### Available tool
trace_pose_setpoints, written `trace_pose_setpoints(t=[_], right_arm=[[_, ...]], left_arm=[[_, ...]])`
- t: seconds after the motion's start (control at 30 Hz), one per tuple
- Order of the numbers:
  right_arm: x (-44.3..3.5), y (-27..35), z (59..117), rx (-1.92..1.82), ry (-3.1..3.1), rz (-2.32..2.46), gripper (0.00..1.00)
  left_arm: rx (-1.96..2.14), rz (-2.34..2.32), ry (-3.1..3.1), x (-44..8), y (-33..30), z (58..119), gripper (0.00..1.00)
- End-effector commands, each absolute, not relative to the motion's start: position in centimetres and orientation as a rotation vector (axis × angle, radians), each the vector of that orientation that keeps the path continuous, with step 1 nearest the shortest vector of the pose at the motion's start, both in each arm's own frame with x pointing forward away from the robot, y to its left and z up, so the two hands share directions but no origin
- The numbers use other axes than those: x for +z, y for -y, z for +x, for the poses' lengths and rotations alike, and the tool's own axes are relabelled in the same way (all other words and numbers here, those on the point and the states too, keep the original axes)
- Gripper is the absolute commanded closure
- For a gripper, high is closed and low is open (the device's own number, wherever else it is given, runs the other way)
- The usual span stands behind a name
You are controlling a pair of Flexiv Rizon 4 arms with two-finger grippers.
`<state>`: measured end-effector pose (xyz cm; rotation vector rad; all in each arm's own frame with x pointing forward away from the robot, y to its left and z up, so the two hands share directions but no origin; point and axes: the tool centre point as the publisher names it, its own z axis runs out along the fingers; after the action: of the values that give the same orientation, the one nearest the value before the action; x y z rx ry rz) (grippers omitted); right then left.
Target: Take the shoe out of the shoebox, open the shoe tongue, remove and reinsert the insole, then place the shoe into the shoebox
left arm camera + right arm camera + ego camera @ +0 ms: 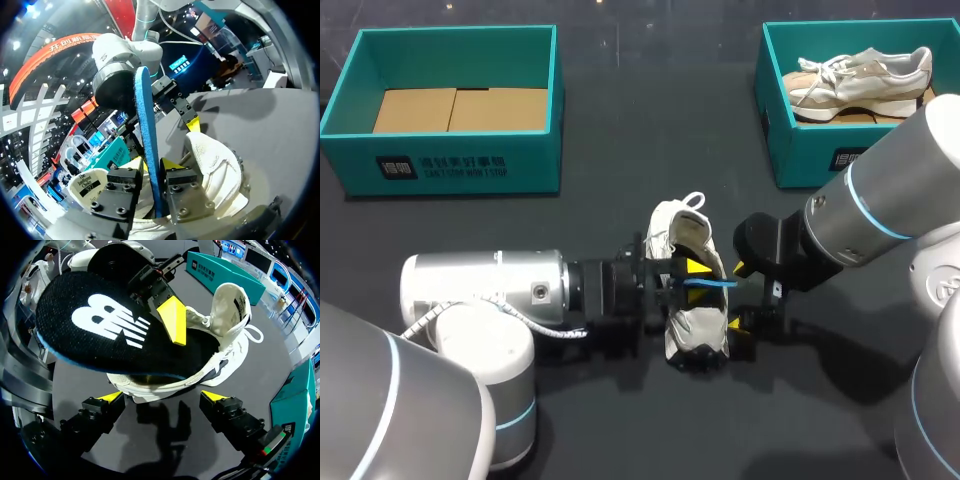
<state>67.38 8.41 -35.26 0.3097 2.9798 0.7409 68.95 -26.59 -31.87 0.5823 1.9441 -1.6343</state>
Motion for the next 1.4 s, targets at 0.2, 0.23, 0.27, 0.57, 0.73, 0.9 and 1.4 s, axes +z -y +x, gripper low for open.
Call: trace_pose_setpoints(t=[0.2, 0.23, 0.27, 0.57, 0.73, 0.9, 1.4], right_arm=[[-35.3, -8.3, 67.2, 0.741, -2.977, 0.310, 0.00], [-35.3, -8.3, 67.2, 0.741, -2.977, 0.310, 0.00], [-35.3, -8.3, 67.2, 0.741, -2.977, 0.310, 0.00], [-35.3, -8.3, 67.2, 0.741, -2.977, 0.310, 0.00], [-35.3, -8.3, 67.2, 0.741, -2.977, 0.310, 0.00], [-35.3, -8.3, 67.2, 0.741, -2.977, 0.310, 0.00], [-35.3, -8.3, 67.2, 0.741, -2.977, 0.310, 0.00]], left_arm=[[-1.658, 0.631, -1.910, -30.1, 26.3, 67.4, 0.75], [-1.672, 0.634, -1.901, -30.0, 26.4, 67.3, 0.75], [-1.674, 0.636, -1.900, -29.9, 26.4, 67.1, 0.74], [-1.645, 0.689, -1.893, -30.7, 26.9, 67.1, 1.00], [-1.611, 0.710, -1.885, -31.6, 26.8, 67.8, 1.00], [-1.571, 0.733, -1.878, -32.5, 26.8, 68.4, 1.00], [-1.524, 0.709, -1.914, -33.5, 26.7, 69.4, 1.00]])
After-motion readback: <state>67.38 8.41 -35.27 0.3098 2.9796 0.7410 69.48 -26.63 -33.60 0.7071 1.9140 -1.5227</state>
